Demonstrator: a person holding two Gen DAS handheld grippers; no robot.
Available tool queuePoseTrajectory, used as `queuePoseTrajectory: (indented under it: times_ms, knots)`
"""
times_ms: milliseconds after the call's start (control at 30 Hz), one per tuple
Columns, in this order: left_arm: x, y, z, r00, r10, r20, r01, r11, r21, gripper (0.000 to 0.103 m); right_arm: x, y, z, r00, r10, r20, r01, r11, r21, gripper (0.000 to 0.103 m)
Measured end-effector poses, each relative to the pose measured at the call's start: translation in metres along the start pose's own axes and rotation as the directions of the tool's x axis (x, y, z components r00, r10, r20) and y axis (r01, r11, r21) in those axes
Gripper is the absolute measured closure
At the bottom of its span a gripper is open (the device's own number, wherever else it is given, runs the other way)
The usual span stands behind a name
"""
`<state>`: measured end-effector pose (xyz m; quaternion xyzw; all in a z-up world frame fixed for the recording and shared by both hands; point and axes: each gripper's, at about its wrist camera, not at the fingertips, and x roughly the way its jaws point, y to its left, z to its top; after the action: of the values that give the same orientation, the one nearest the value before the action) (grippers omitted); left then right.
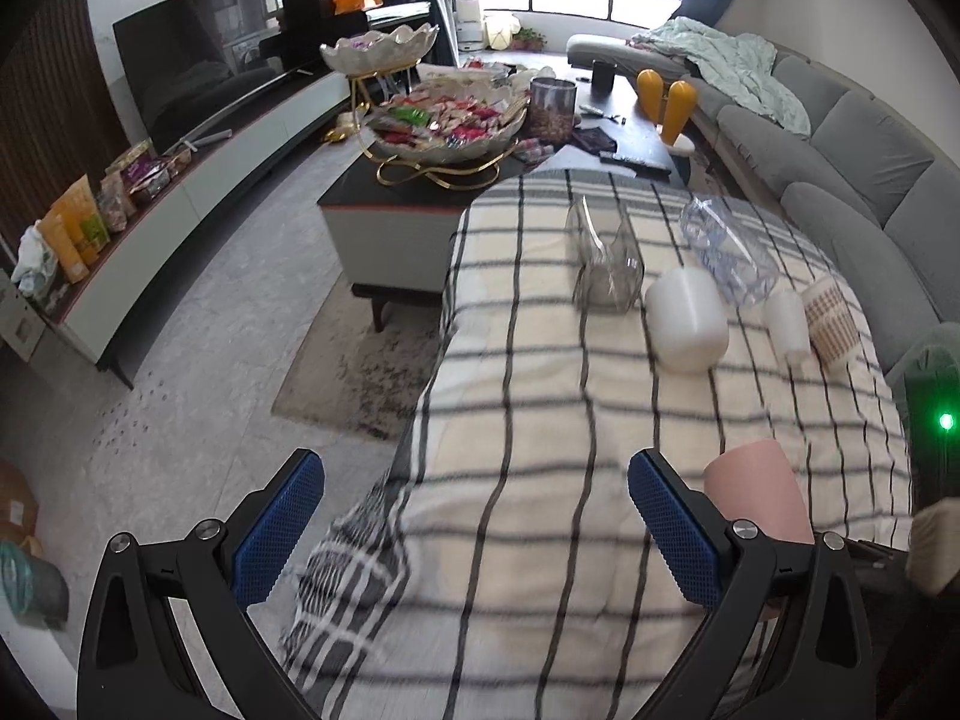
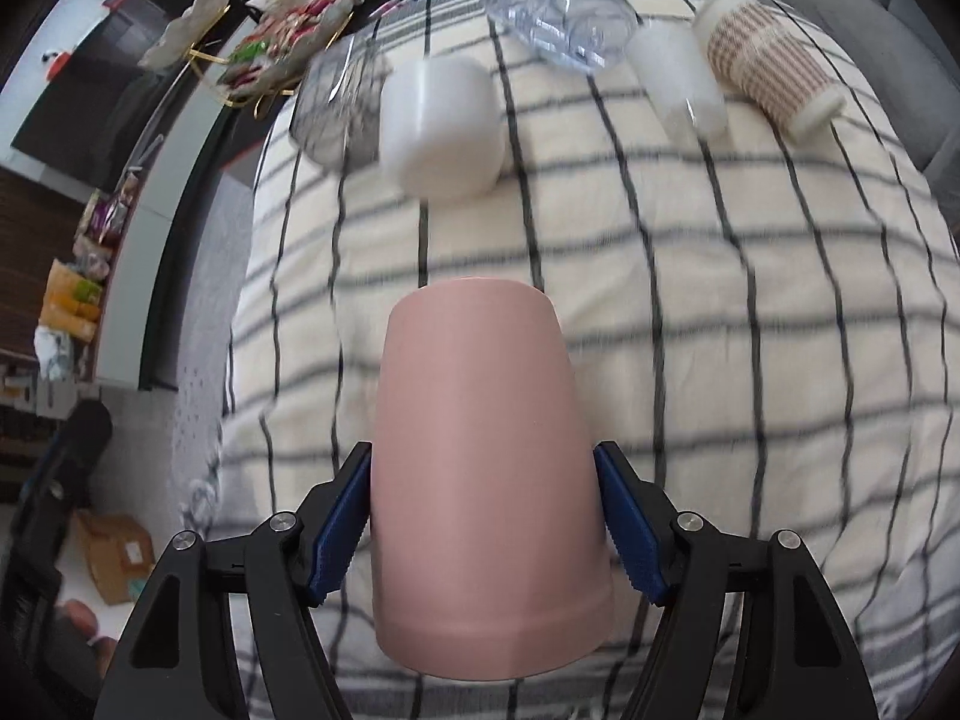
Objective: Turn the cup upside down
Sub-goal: 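Lift the pink cup off the table with the right gripper, then close the left gripper on the pink cup while the right gripper releases it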
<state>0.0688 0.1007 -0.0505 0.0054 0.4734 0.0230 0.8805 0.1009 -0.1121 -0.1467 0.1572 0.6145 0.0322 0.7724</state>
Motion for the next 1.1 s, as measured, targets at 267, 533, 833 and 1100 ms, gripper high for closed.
queuePoseTrajectory:
  times_ms: [267,533,833,1100]
  knots:
    - [-0.005,-0.010,-0.031,0.999,0.001,-0.034,-0.001,1.000,0.029,0.000,0.016,0.003,-0.029,0.999,-0.037,0.023,0.038,0.998,-0.044,0.030]
    - [-0.016,-0.011,-0.029,1.000,-0.013,-0.028,0.013,1.000,0.020,0.000,-0.013,0.000,-0.028,0.996,0.000,0.086,0.002,0.999,-0.032,0.018]
    - [-0.012,-0.055,-0.022,0.973,-0.153,-0.172,0.157,0.988,0.010,0.000,-0.104,-0.032,-0.031,0.951,-0.100,0.292,0.105,0.994,-0.001,0.013]
    - [0.028,-0.114,-0.023,0.834,-0.148,-0.532,0.173,0.985,-0.003,0.000,-0.136,-0.085,-0.019,0.955,-0.185,0.232,0.168,0.981,0.093,0.013]
